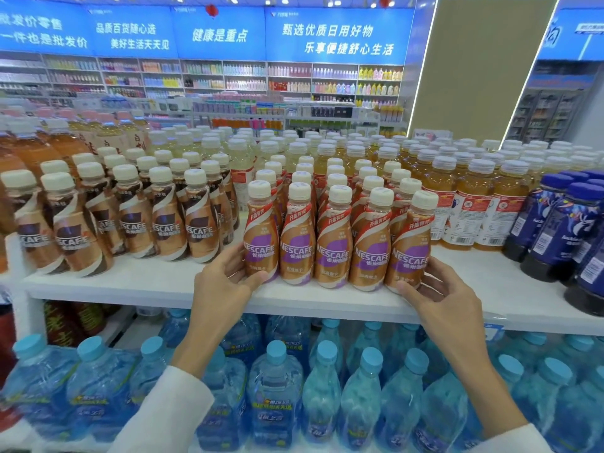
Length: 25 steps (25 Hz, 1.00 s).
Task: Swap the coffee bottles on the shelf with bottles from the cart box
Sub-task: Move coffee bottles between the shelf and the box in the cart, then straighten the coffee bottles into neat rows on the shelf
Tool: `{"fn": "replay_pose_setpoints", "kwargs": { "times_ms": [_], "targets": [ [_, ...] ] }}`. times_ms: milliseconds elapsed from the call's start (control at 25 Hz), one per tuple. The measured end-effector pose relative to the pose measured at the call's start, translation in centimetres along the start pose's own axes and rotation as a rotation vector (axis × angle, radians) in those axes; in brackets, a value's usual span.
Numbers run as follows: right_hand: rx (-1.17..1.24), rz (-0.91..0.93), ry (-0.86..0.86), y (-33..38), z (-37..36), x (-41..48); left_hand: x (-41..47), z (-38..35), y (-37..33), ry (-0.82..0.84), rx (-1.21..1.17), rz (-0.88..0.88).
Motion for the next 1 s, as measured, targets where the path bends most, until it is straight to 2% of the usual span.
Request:
{"fn": "replay_pose_setpoints", "kwargs": {
  "times_ms": [200, 320, 440, 520, 720, 840, 1000],
  "targets": [
    [-0.016, 0.020, 0.027, 0.0, 0.0, -0.1, -0.4, 0.0, -0.3, 0.013, 0.018, -0.002],
    [-0.004, 0.032, -0.051, -0.4, 0.3, -0.6, -0.6, -0.3, -0.4, 0.017, 0.051, -0.002],
    [-0.005, 0.161, -0.161, -0.1, 0.0, -2.4, -1.2, -0.2, 0.1, 0.012, 0.077, -0.024],
    [-0.042, 0.279, -0.160, 0.6, -0.9, -4.3, -2.1, 0.7, 0.9, -0.043, 0.085, -0.019],
    [0.122, 0.367, -0.023, 3.9, -6.2, -7.5, -3.6, 4.3, 2.3, -0.123, 0.021, -0.022],
    [0.229, 0.311, 0.056, 6.5, -11.0, -9.6, -3.5, 7.4, 2.8, -0.111, -0.027, -0.036],
    [0.334, 0.157, 0.250, 11.1, -18.3, -10.7, -2.2, 14.1, 4.0, -0.146, -0.107, -0.047]
  ]
}}
Point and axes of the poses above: each hand's wrist, its own x-axis towards the middle knuckle, its own z-axis out of the back of the hand, y = z × x, the point moved 3 cm from there along x, towards the middle knuckle, and after that the axes turned 9 degrees about z, right-handed, at the moved point
